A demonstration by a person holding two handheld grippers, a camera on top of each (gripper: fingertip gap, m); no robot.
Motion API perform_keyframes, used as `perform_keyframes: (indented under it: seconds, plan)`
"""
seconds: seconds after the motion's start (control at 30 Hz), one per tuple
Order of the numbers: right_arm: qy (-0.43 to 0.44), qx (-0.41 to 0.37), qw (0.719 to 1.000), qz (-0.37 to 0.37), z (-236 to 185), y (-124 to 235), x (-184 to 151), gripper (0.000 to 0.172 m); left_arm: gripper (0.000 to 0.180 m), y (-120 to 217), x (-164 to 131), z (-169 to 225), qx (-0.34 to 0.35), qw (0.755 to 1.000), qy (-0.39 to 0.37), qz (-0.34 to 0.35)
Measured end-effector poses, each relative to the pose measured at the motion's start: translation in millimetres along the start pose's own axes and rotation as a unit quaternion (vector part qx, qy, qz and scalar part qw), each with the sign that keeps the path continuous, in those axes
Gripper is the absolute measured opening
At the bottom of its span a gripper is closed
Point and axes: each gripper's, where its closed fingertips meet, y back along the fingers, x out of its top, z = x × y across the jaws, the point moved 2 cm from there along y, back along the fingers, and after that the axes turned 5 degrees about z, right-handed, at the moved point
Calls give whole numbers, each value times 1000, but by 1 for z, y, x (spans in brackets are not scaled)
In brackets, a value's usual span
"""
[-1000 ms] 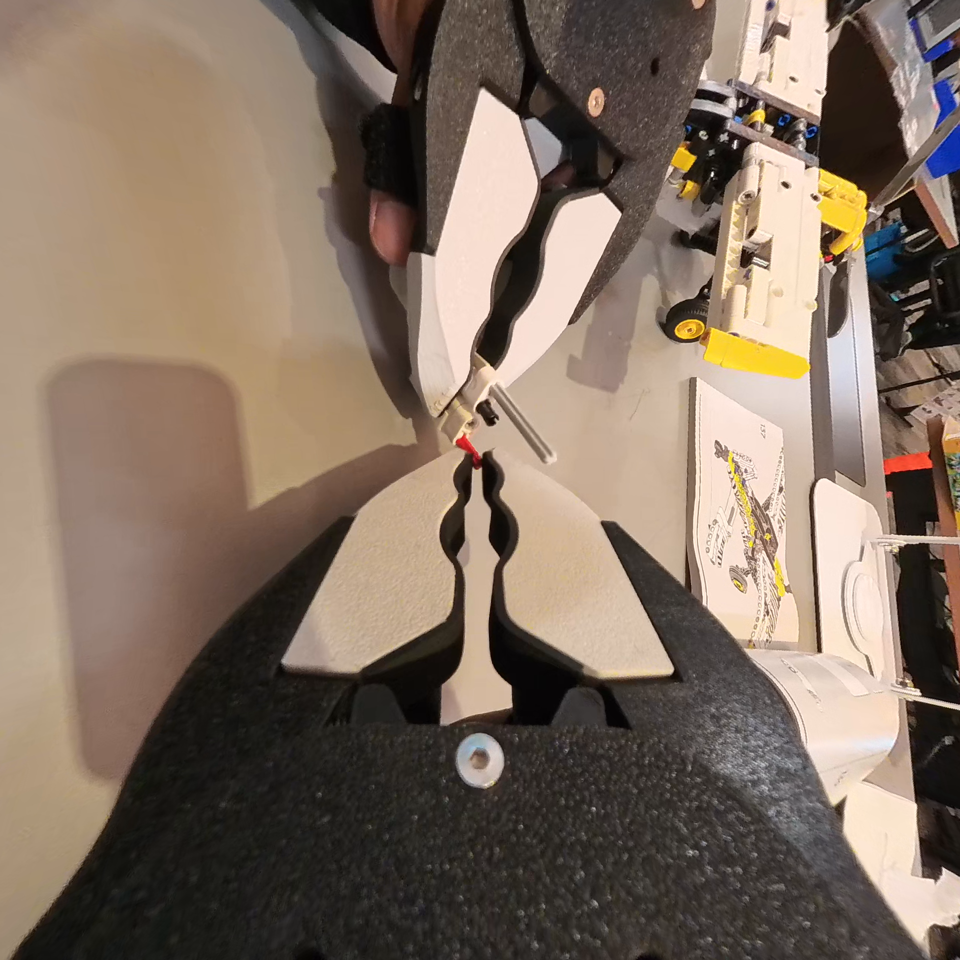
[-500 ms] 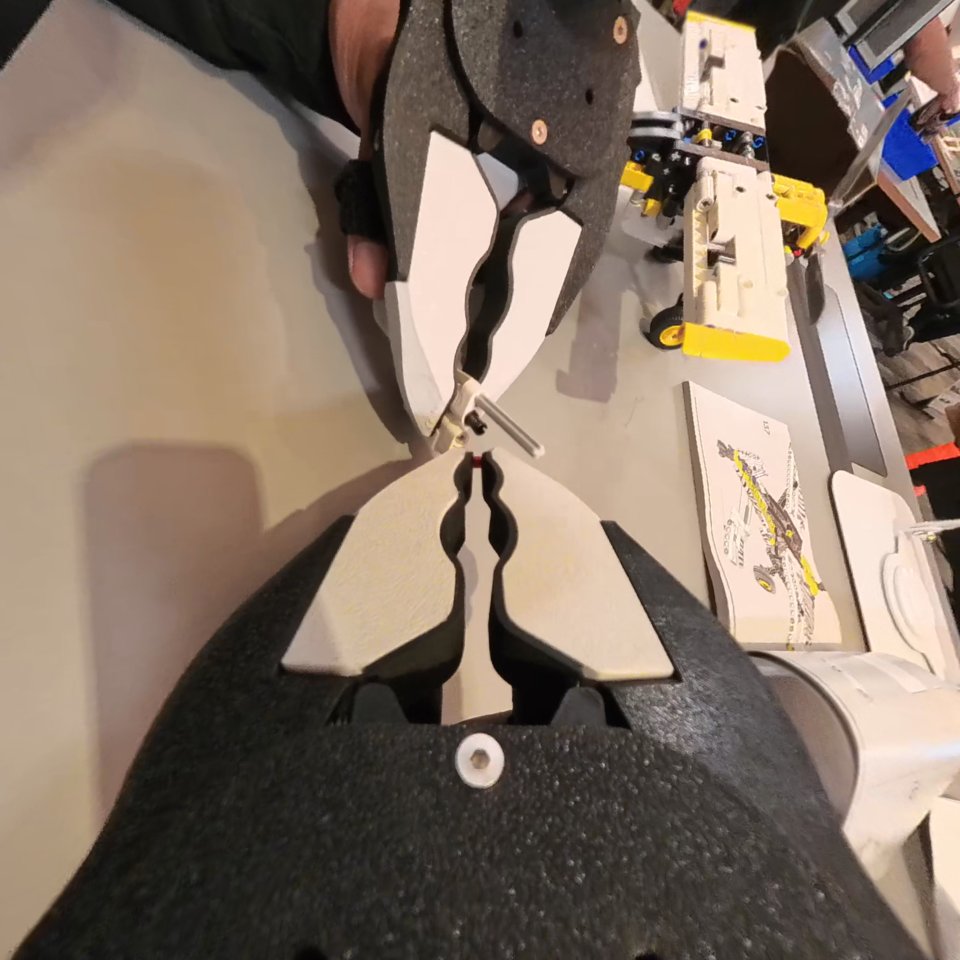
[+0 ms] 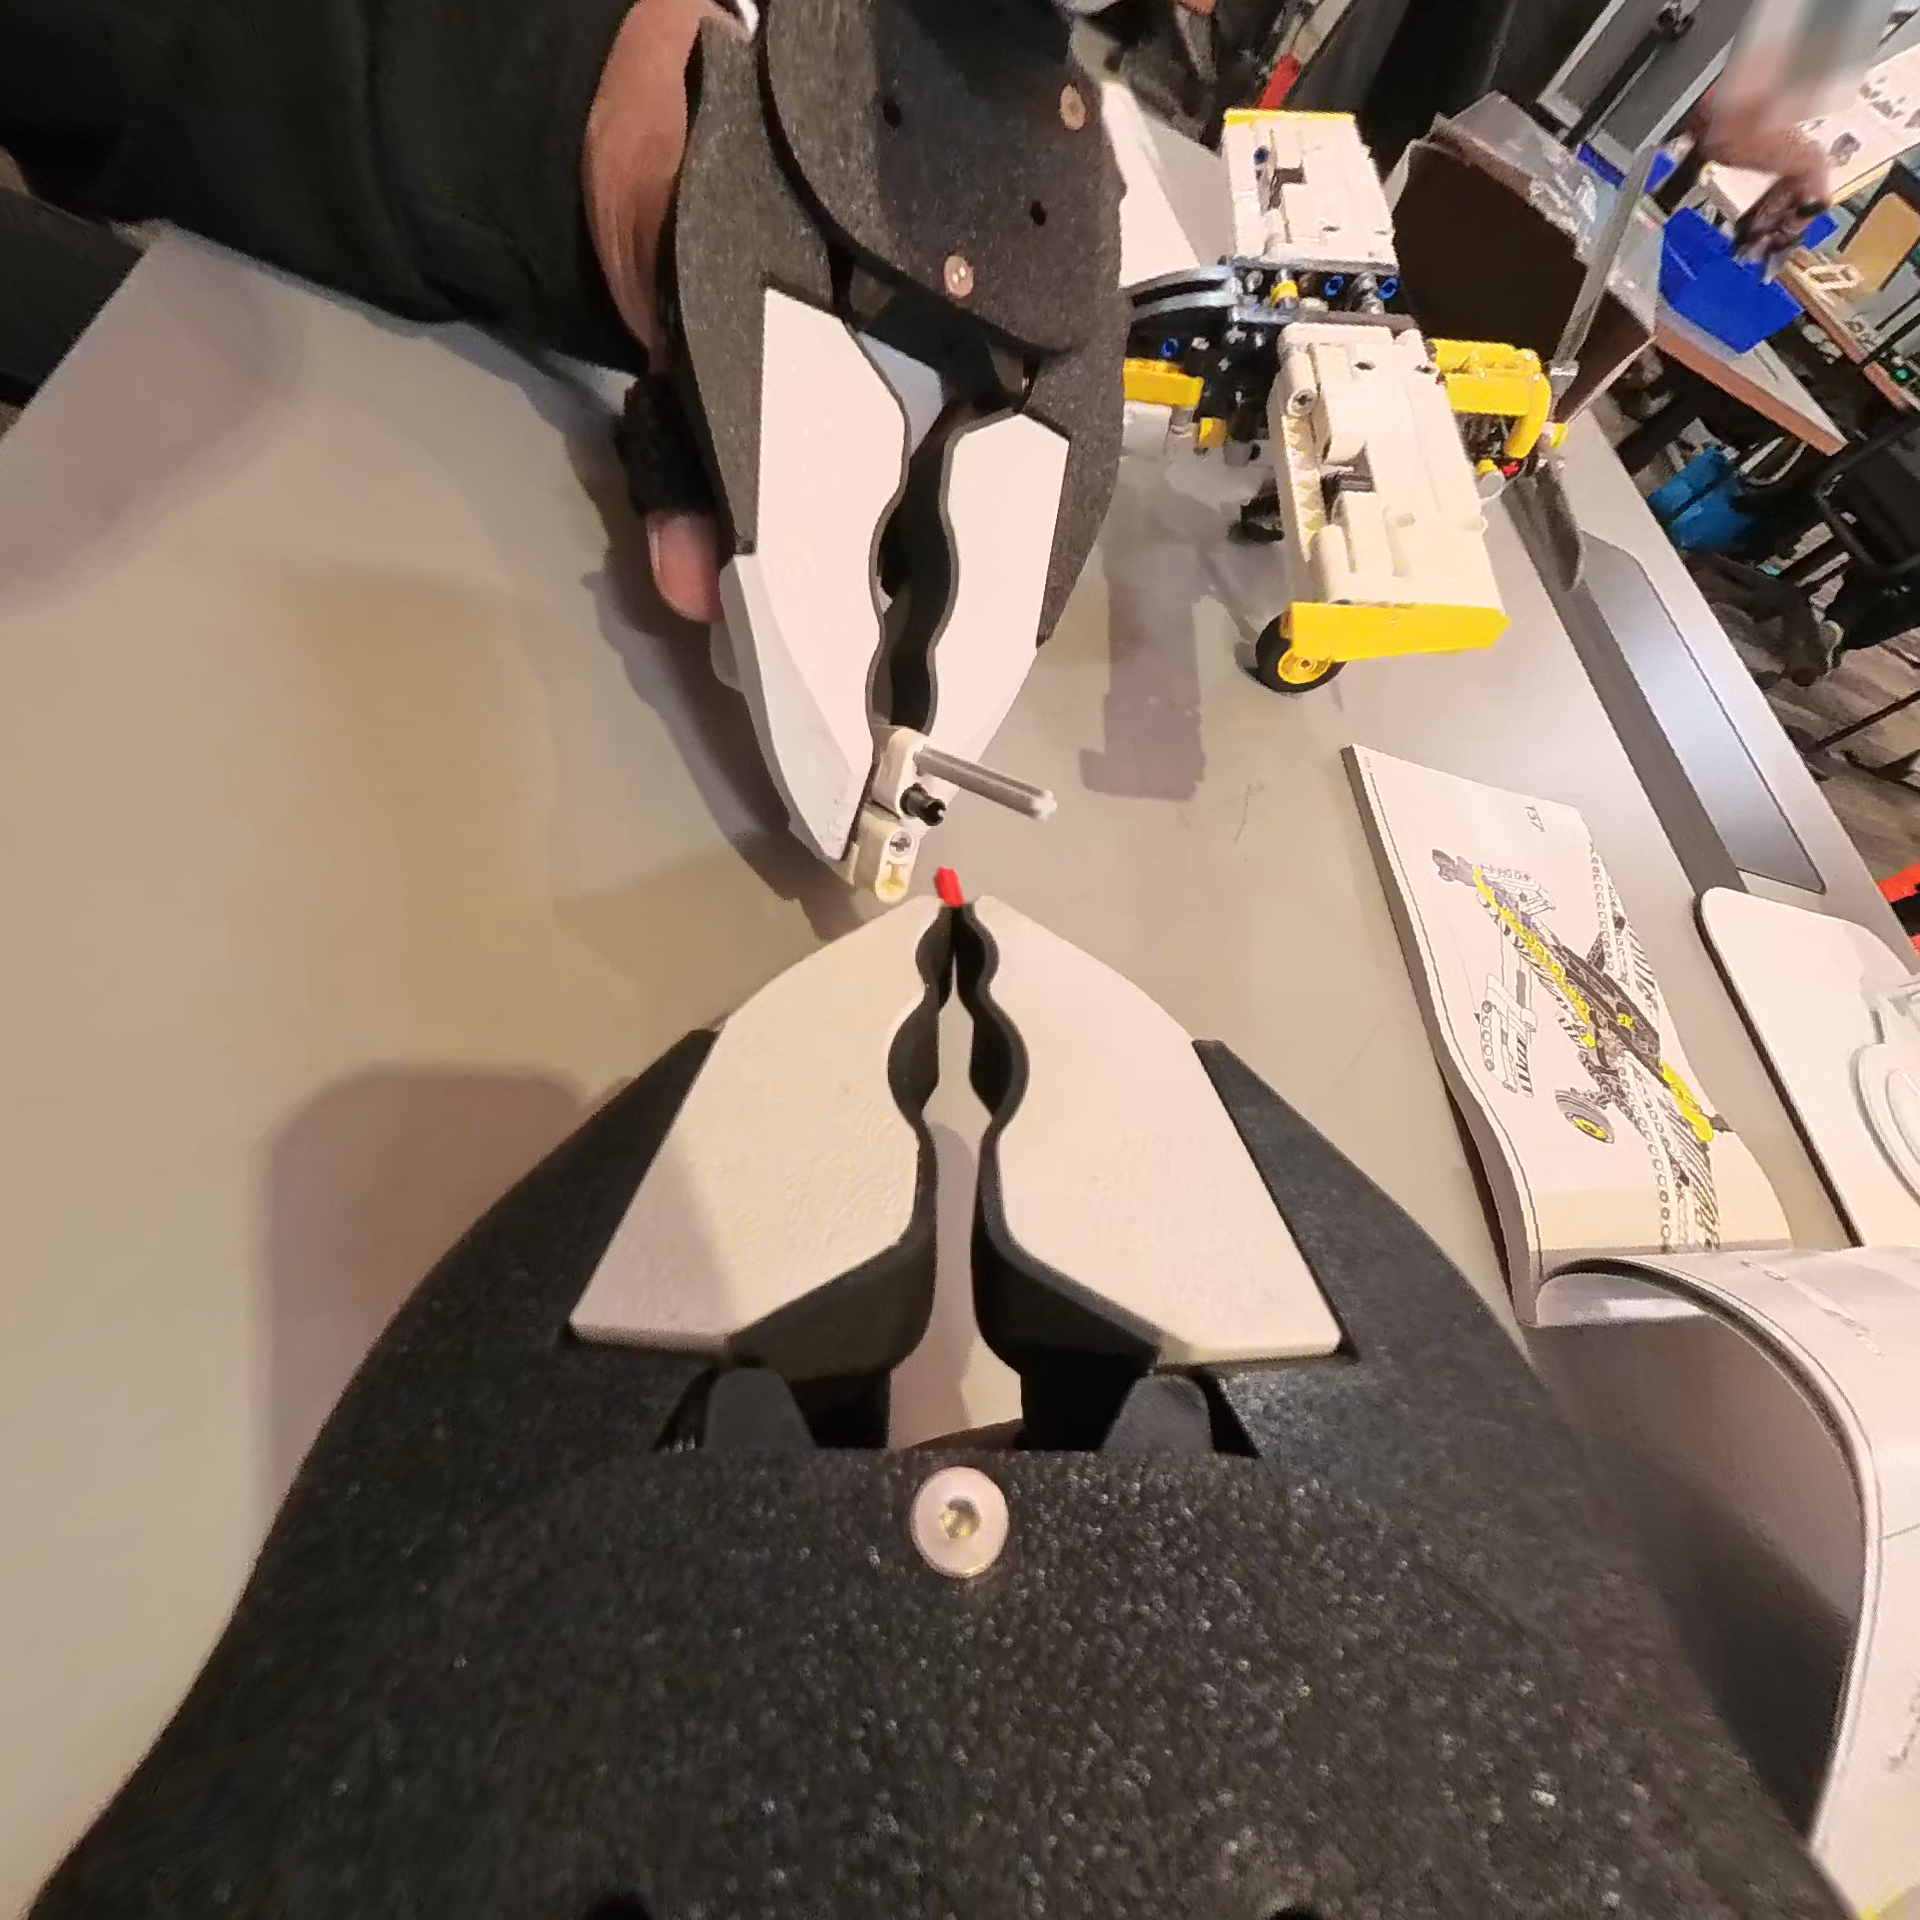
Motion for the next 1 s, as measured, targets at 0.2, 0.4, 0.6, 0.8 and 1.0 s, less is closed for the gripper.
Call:
perform_keyframes:
  seconds: [0.2,0.4,0.6,0.8,1.0]
  plan:
    - [5,18,1000,-17,-7,-2,-7,0,7,0,-1,-2,4,1000,4,-3]
    - [38,-4,997,-63,6,-1,-18,0,7,8,-2,-4,20,1000,13,2]
    - [-3,-16,996,-93,47,-12,-35,13,7,13,2,-8,26,999,31,26]
    - [-59,51,992,-96,59,-28,-50,28,8,15,4,-10,28,998,38,39]
    - [-114,94,980,-133,58,-37,-58,20,8,16,5,-11,22,998,45,46]
